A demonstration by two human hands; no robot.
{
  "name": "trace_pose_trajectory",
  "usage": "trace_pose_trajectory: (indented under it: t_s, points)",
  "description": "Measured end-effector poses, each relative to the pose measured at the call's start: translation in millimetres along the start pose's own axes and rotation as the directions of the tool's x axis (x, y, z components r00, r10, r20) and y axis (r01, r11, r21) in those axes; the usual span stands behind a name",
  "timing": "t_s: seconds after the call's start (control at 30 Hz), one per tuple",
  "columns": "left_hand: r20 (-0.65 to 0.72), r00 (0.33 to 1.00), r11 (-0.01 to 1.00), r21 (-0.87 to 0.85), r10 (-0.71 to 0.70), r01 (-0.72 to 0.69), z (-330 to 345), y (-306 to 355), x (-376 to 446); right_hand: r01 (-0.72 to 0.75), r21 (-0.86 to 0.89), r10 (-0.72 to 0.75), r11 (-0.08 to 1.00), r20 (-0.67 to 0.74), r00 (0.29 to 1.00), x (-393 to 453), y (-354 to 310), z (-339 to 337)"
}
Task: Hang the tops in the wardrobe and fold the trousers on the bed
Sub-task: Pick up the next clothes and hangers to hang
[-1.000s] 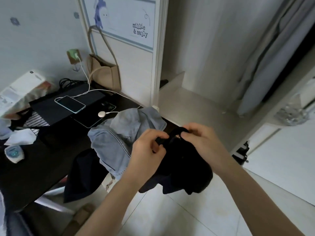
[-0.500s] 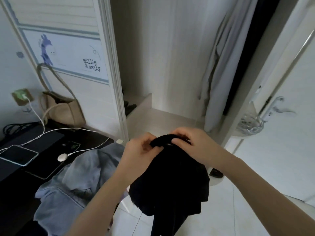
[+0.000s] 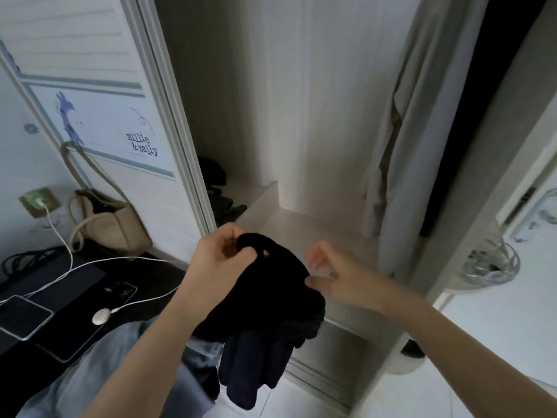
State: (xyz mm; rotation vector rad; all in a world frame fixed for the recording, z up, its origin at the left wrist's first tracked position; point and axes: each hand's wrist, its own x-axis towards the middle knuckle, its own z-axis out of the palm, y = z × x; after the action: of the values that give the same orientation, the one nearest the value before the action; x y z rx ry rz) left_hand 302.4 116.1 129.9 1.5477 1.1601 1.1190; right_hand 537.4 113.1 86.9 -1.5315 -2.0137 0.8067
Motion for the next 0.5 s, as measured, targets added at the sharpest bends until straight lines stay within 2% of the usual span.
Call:
trace_pose_trajectory:
  t_s: [0.07,0.13,0.2,0.27,0.37,0.5]
  points:
    - [0.013,1.000,0.992,-0.122,-0.003,0.004,-5,3,11,0.018,-0.157,-0.001,0.988,0.110,0.994,17,12,20]
    - [0.042,0.999,0.983,-0.181,0.034,-0.026,-16,7,23,0.028,-0.200,-0.020,0.979,0.044,0.999,38,21,35]
    - [0.054,0.997,0.978,-0.202,0.057,-0.045,-29,10,36,0.046,-0.161,-0.055,0.986,-0.055,0.997,57,27,38]
    - [0.014,0.999,0.978,-0.205,0.046,-0.042,-46,7,49,0.028,-0.025,-0.031,0.999,-0.133,0.991,68,29,29]
    - [-0.085,0.996,0.990,-0.140,-0.014,0.002,-70,-8,71,0.015,0.077,0.004,0.997,-0.239,0.971,78,19,3]
    - [-0.156,0.984,0.995,0.042,-0.087,0.094,-85,-36,109,0.117,0.048,-0.091,0.992,-0.373,0.923,80,-17,-39]
